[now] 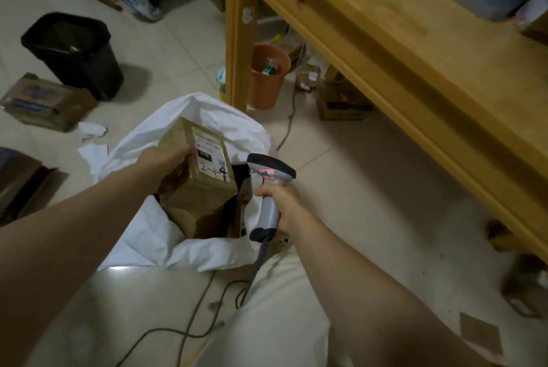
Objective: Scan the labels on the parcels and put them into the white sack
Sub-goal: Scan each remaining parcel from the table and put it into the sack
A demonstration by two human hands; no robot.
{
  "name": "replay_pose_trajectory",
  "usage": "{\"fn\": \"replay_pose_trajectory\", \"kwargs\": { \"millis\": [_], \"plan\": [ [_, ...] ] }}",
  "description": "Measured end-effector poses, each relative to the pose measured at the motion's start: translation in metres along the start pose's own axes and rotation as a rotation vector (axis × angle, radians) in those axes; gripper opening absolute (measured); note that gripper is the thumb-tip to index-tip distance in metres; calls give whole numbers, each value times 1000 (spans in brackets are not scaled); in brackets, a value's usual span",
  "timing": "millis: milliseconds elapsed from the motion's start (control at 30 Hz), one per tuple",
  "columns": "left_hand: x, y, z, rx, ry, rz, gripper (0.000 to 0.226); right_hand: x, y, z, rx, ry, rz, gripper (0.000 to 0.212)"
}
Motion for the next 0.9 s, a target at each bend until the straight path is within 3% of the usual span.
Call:
{"fn": "replay_pose_trajectory", "kwargs": {
  "millis": [100,267,400,533,600,767,900],
  "plan": [
    [-5,-19,7,3,35,-7,44,-1,-19,6,-12,-12,20,18],
    [-12,-36,10,-8,44,-77,54,-10,-39,8,79,58,-26,25],
    [-2,-42,21,-55,42,-40,42,-43,-37,-2,168,-36,-195,20],
    [25,-43,37,-97,43,77,52,-69,-19,-12,191,-72,-409,28],
    [38,-40,49,-77,-4,194,40,-73,-10,-15,188,-86,-485,30],
    [19,-42,88,-65,-355,273,55,-61,1,-18,162,-56,-520,32],
    [-17,-40,96,-243,-13,103,44,-59,1,-6,105,95,-544,33]
  ]
}}
Point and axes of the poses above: each hand's wrist, its own y-axis away from the middle knuckle, its own z-axis out of the palm, x = y × z, the point moved 1 cm from there along -y, towards the middle knuckle, and after that the axes turned 8 degrees about y, right-handed, at the moved point
